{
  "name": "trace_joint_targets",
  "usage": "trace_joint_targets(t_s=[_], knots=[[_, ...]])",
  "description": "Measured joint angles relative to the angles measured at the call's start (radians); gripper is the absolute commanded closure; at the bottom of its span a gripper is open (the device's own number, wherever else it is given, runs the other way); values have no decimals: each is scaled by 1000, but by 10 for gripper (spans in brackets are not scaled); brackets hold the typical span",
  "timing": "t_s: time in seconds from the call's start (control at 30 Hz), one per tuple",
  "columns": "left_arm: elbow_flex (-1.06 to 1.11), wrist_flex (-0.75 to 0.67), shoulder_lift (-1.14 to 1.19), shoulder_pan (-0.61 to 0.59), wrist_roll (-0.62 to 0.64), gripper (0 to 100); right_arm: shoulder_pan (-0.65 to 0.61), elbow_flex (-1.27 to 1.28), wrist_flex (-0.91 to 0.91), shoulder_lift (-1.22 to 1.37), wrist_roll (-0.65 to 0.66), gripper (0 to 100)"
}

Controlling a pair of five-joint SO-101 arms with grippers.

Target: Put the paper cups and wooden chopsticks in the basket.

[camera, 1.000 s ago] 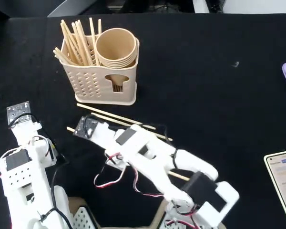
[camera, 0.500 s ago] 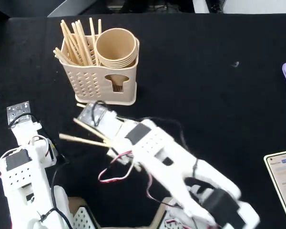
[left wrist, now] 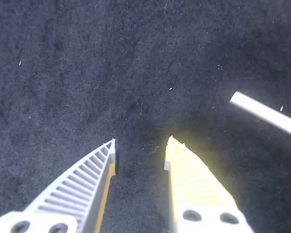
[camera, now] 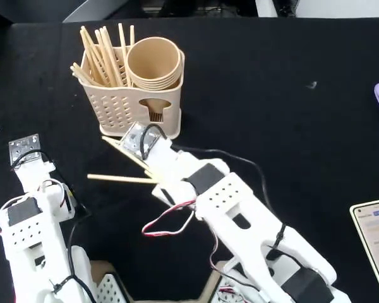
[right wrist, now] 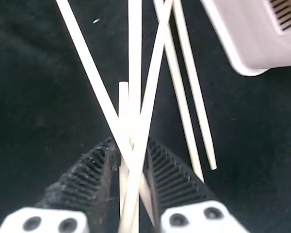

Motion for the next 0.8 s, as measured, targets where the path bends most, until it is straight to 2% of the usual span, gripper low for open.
trace_joint_targets(t_s=[0.2,0.4,0.6,0.8], knots=[[0,0,0,0,0,827,-20,71,-46,35,0,971],[0,0,0,0,0,827,-18,86,-89,204,0,835],[0,0,0,0,0,827,-20,43,-91,356,0,835],[0,0,0,0,0,827,-20,-15,-91,379,-2,836]])
